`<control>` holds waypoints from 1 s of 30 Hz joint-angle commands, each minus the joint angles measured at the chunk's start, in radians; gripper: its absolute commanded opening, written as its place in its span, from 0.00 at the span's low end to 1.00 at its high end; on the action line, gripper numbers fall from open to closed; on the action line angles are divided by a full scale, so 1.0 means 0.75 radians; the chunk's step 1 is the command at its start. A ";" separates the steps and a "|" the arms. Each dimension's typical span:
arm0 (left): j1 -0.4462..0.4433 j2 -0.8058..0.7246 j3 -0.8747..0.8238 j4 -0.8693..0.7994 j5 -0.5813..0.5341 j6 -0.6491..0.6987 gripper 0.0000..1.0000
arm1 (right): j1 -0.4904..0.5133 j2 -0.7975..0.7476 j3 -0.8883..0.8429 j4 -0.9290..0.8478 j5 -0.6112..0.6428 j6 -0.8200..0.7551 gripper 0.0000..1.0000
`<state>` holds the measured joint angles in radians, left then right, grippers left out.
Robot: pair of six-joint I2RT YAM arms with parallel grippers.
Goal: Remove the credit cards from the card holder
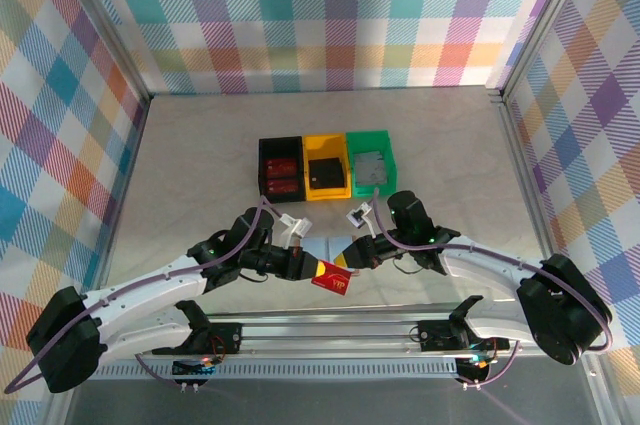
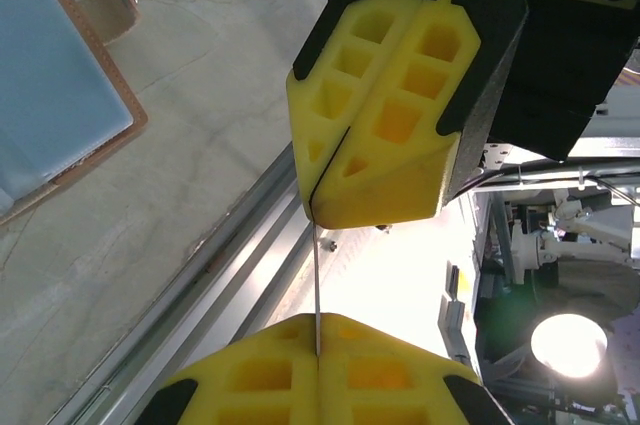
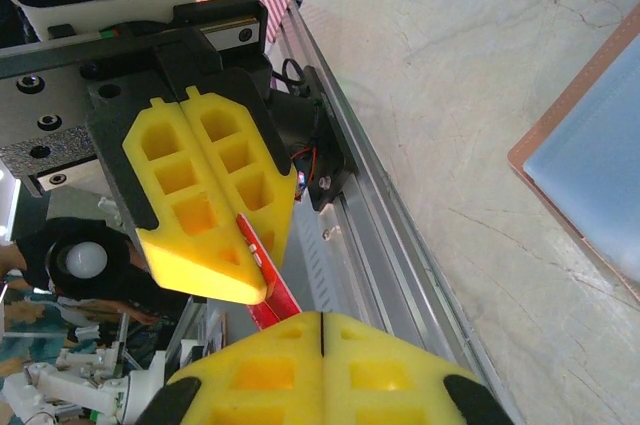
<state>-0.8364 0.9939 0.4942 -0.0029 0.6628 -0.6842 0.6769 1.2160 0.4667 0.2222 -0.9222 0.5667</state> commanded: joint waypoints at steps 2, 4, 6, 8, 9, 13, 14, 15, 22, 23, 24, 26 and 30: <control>-0.008 -0.061 0.039 -0.111 -0.131 0.055 0.00 | -0.004 -0.055 0.037 -0.047 0.070 -0.053 0.00; 0.000 -0.078 0.064 -0.192 -0.217 0.081 0.00 | -0.005 -0.108 0.045 -0.124 0.185 -0.076 0.00; 0.018 -0.087 0.090 -0.254 -0.272 0.101 0.00 | -0.014 -0.156 0.045 -0.182 0.275 -0.096 0.00; 0.030 -0.094 0.107 -0.297 -0.334 0.110 0.00 | -0.033 -0.202 0.050 -0.249 0.400 -0.097 0.00; 0.036 -0.098 0.116 -0.317 -0.371 0.112 0.00 | -0.049 -0.225 0.048 -0.274 0.452 -0.095 0.00; 0.068 -0.095 0.156 -0.396 -0.475 0.128 0.00 | -0.125 -0.317 0.036 -0.333 0.525 -0.078 0.26; 0.076 -0.094 0.163 -0.409 -0.489 0.132 0.00 | -0.133 -0.337 0.036 -0.349 0.532 -0.078 0.36; 0.083 -0.094 0.174 -0.417 -0.507 0.133 0.00 | -0.139 -0.360 0.040 -0.372 0.553 -0.081 0.49; 0.128 -0.111 0.271 -0.495 -0.688 0.175 0.00 | -0.160 -0.525 0.014 -0.495 0.762 -0.059 0.99; 0.134 -0.107 0.290 -0.515 -0.717 0.183 0.00 | -0.162 -0.544 0.007 -0.499 0.786 -0.055 0.99; 0.141 -0.100 0.316 -0.542 -0.750 0.198 0.00 | -0.164 -0.568 -0.003 -0.502 0.806 -0.053 0.99; 0.155 -0.085 0.365 -0.591 -0.812 0.221 0.00 | -0.169 -0.601 -0.013 -0.516 0.853 -0.040 0.99; 0.189 -0.048 0.460 -0.652 -0.911 0.263 0.00 | -0.176 -0.634 -0.029 -0.529 0.928 -0.009 0.99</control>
<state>-0.7151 0.9440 0.7853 -0.4294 0.0692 -0.5323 0.5507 0.7547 0.4633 -0.1452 -0.2962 0.5385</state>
